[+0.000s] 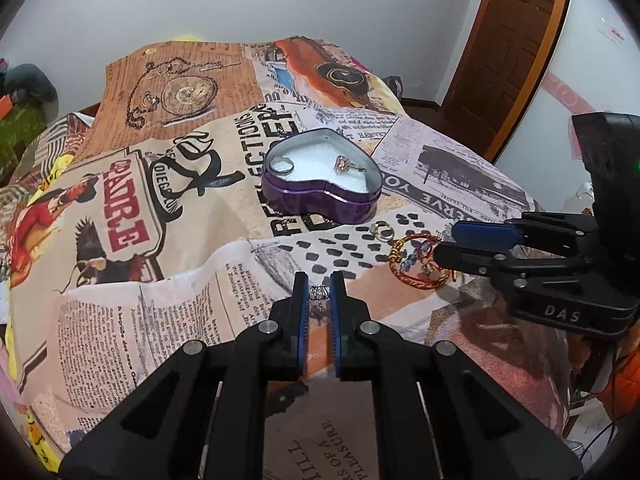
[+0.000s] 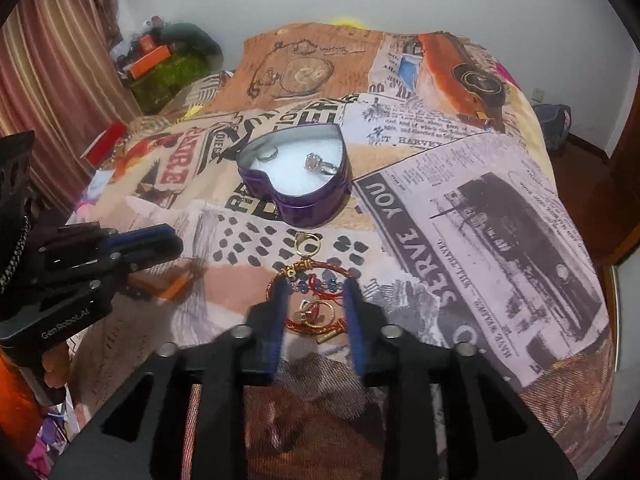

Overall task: Organize jewelry
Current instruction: 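Grasp the red-string beaded charm with the right gripper while the left holds the silver charm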

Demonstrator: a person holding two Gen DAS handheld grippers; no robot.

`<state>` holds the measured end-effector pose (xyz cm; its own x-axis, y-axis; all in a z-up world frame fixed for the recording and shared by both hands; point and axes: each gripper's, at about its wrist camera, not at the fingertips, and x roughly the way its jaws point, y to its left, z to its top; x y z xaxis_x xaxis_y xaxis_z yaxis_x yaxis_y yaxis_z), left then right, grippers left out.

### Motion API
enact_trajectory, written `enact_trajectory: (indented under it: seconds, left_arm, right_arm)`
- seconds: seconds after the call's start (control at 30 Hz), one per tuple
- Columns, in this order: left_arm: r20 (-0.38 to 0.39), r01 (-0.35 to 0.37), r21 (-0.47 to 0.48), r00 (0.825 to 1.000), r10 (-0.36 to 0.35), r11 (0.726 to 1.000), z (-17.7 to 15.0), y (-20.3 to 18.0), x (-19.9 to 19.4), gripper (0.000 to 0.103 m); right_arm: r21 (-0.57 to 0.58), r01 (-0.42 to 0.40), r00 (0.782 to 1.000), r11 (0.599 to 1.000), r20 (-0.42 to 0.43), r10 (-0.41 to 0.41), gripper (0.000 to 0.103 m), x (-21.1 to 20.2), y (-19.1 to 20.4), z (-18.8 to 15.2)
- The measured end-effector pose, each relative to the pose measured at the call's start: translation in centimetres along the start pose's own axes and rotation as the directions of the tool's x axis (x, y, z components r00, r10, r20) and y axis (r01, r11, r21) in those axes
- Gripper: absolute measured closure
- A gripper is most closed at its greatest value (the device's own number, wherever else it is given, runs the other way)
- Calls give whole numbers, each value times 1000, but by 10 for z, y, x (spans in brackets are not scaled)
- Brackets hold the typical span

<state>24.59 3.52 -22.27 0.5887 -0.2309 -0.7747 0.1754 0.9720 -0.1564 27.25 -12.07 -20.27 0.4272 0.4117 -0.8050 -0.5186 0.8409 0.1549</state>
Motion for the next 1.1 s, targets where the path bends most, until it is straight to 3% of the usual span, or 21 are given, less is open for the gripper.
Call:
enact_trajectory:
  seconds: [0.27,0.43,0.63,0.67,1.1]
  left_arm:
    - [-6,14,-3,1000,-14,1000,-4,1,6,94]
    - [-6,18,3,1000,-18,1000,-4,-1,8,94]
    - [-9,19,-2,1000,-19,1000,-5,-1,9,94]
    - [-8,17,-3,1000,-17,1000,-5,-1,9,94]
    - [19,-3,-10,1000,4,1000,-4,-1,-11,94]
  right_arm:
    - [-61,26,999,998,-44,-29,72,25,8,1]
    - [-57,48,999,997,-23,-50,73,28,4,0]
    - [-74,37,999,997,-18,-39,82,30,6,5]
    - [-76,22,999,997,-26,-24,99,31,7,6]
    - [-60,23,998,998,62,-20,101,-2,11,13]
